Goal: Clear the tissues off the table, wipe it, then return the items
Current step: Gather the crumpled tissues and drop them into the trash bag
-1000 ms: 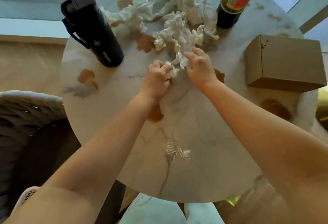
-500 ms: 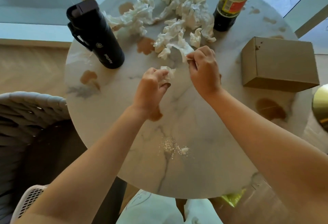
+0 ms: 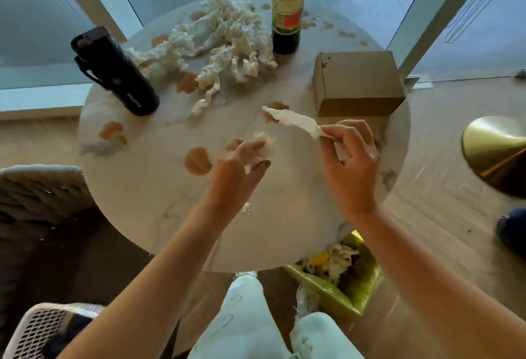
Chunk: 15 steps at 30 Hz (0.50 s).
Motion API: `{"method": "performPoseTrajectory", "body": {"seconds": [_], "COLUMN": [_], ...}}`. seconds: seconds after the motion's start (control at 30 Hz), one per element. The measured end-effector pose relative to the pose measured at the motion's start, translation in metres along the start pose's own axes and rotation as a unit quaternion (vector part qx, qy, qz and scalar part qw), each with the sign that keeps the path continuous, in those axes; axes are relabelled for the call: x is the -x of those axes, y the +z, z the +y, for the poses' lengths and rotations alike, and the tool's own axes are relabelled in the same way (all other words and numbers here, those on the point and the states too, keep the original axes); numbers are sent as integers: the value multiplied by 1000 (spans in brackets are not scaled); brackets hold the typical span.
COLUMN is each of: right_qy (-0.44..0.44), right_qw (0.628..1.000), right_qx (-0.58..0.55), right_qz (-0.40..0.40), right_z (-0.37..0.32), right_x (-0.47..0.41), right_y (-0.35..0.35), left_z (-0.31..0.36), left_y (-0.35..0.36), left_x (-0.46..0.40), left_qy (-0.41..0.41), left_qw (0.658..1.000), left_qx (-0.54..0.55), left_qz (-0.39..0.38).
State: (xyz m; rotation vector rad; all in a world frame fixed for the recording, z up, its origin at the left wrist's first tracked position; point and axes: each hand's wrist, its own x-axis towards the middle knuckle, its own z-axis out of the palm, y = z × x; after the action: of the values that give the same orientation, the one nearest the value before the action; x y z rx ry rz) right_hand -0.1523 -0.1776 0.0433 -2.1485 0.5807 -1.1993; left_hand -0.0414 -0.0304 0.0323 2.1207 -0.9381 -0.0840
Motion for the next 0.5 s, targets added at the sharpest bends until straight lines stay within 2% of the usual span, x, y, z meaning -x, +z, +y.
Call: {"method": "performPoseTrajectory", "body": {"seconds": [0.17, 0.37, 0.5], "right_qy": [67, 170, 225], "right_qw": [997, 980, 966], "right_qx": [38, 72, 120], "right_qz": [29, 72, 42], "right_z": [30, 61, 79], "right_x": [52, 127, 186], "right_y": [-90, -173, -201], "left_z": [49, 94, 99], "left_y": [51, 112, 148], "left_x": [48, 103, 131], "left_qy": [72, 83, 68], "left_qw": [989, 963, 931], "left_qx": [46, 62, 21], "left_qz": [-118, -248, -359]}}
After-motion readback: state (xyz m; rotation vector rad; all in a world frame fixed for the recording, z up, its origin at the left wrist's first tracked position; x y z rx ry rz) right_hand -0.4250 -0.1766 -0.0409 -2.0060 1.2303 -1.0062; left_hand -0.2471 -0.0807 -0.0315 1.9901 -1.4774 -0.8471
